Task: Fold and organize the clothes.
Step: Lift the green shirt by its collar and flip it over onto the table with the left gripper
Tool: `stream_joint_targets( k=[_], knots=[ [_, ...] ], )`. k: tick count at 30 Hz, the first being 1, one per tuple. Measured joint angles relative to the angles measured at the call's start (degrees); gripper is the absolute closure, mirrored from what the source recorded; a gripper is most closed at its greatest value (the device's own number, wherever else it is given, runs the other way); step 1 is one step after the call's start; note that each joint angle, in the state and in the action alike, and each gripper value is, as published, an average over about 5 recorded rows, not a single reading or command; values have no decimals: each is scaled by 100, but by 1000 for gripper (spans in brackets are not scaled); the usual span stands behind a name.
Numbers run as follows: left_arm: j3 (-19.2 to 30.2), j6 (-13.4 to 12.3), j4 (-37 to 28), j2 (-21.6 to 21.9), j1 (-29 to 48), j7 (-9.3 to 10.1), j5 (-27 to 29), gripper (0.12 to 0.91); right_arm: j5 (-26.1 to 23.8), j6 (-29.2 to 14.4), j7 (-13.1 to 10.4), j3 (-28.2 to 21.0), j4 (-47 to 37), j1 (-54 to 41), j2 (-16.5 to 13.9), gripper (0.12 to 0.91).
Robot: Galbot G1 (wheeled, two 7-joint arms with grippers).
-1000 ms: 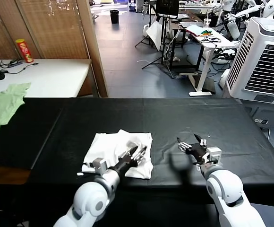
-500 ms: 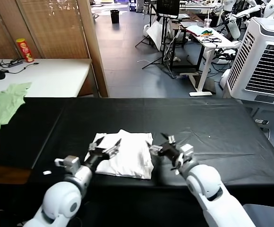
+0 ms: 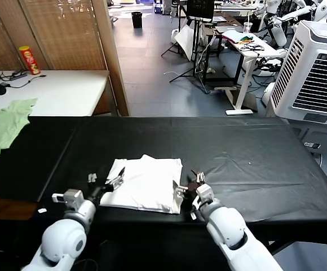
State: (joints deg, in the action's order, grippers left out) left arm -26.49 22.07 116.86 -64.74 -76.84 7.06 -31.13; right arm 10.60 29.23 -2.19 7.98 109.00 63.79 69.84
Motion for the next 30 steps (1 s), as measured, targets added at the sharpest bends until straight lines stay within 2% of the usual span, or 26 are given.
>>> stream_joint_targets(
  k=[6,10,17,23,26,30],
  knots=[
    [-205,-53,-293,-90,49,-131,-642,232,756,-41,-26,406,471,214,-53,227],
    [-344,-36,-487,-126,83,-210,-1200,232,1059,-57,-10,641,763,365,-110,227],
    [-483,18,-840,-167,91,-306,-1953,232,1188,-56,-5,868,1128,543,-129,227],
    [-507,61,-987,-175,18,-398,-2328,239,1190,-51,-5,933,1223,572,-134,227],
    [-521,106,-1030,-181,20,-382,-2552,342,1191,-50,-6,953,1256,581,-128,227],
    [-550,181,-1084,-194,41,-351,-2813,588,1185,-53,-7,989,1281,619,-110,227]
  ],
)
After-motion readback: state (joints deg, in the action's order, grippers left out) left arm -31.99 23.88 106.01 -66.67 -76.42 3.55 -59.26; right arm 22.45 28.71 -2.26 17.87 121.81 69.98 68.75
